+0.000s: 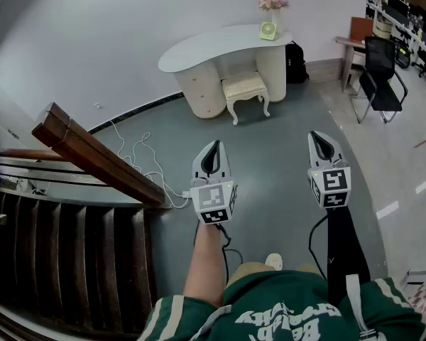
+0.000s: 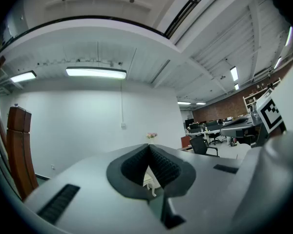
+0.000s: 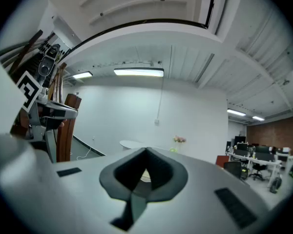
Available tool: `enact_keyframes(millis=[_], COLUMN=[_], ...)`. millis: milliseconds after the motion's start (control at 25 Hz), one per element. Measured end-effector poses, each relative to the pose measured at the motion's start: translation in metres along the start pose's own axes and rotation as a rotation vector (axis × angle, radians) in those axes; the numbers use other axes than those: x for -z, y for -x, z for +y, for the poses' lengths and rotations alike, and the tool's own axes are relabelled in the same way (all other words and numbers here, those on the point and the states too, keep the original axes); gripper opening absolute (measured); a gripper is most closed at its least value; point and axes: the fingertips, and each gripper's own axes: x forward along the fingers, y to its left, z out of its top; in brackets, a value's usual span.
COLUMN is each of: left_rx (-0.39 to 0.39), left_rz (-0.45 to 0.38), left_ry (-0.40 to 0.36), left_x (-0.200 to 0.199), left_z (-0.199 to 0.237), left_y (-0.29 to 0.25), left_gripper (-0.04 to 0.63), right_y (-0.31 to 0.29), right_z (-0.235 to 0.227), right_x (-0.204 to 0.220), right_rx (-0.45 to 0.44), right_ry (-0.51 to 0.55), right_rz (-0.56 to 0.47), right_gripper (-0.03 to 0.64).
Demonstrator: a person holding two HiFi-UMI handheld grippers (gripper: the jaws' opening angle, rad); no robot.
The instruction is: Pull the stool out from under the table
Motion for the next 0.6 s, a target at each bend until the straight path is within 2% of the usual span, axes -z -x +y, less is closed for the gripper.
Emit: enact_keyframes(millis=[360,600], left_rx=[0.009,0.014], left_rz=[-0.005,0.000], left_ry=[0.002,-0.017], left_x=[-0.004,-0.006], left_z=[-0.002,0.001], left_y=[0.010,0.012], left_gripper=[0.003,0.005], right_y=[0.006,0.004], right_z=[0.009,-0.002], right_x=[-0.007,-0.005], right_rx=[0.013,0.116], right_ry=[-0.010,-0.069], right_rz=[-0.009,0.004], right_gripper=[0.003,0.005])
